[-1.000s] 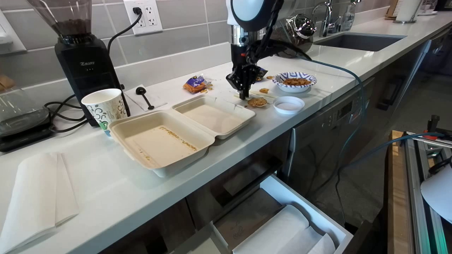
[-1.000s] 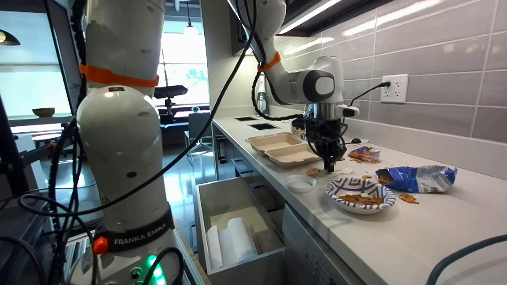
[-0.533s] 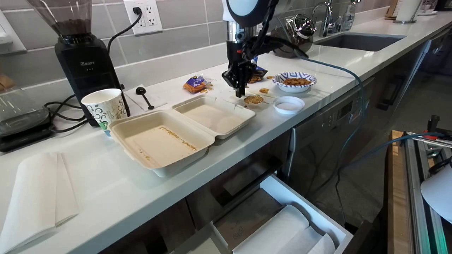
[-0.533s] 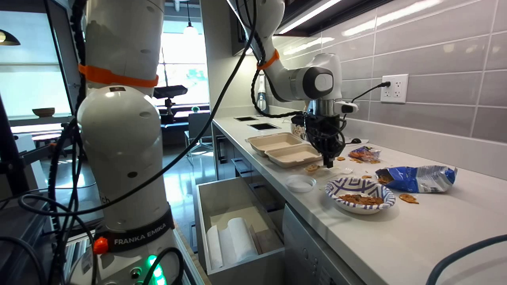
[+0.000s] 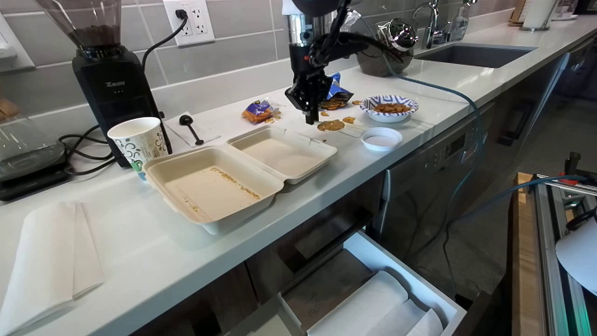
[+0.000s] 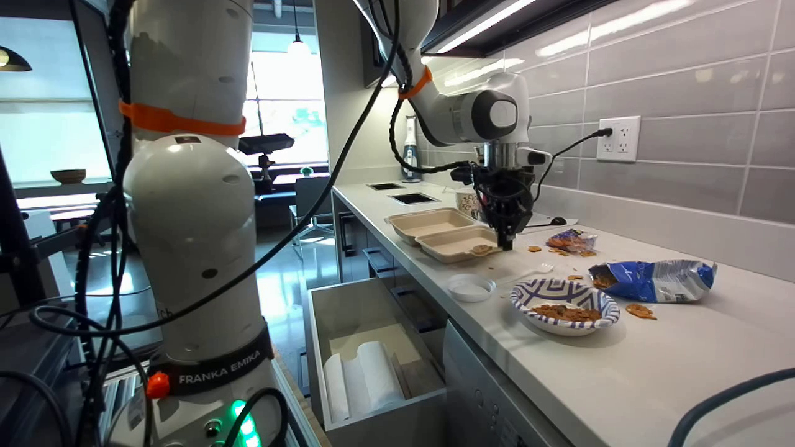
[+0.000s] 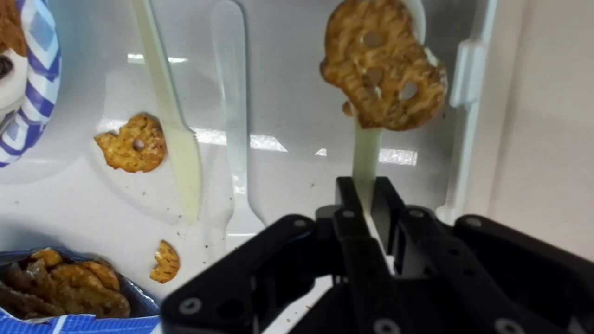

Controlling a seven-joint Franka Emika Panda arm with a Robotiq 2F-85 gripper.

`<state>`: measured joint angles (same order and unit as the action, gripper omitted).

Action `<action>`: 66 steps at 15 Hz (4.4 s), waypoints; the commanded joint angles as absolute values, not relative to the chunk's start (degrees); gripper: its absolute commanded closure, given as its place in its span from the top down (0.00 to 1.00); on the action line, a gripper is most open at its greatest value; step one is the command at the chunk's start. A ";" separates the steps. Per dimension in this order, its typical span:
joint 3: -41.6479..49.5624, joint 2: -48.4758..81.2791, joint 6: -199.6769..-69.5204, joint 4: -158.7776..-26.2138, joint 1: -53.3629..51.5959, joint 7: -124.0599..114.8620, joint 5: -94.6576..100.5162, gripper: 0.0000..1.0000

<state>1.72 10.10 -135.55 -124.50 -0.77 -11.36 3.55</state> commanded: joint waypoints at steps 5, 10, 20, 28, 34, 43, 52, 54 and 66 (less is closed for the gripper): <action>-0.49 8.32 -131.71 -122.45 -2.82 -13.04 2.98 0.03; -1.99 7.98 -132.08 -121.91 -4.06 -13.84 2.56 0.03; -4.89 9.02 -131.73 -119.72 -6.56 -15.90 0.15 0.03; -6.61 11.32 -132.77 -116.84 -9.26 -19.41 0.05 0.03; -8.10 14.31 -133.91 -113.78 -10.75 -17.79 -1.10 0.03; -9.86 16.48 -145.39 -113.08 -10.64 -11.04 -5.06 0.03; -15.41 17.85 -159.41 -116.35 -5.59 6.66 -17.13 0.03; -17.52 17.62 -161.21 -117.61 -3.57 11.58 -20.48 0.03; -34.58 13.96 -160.63 -120.58 11.34 47.93 -51.48 0.03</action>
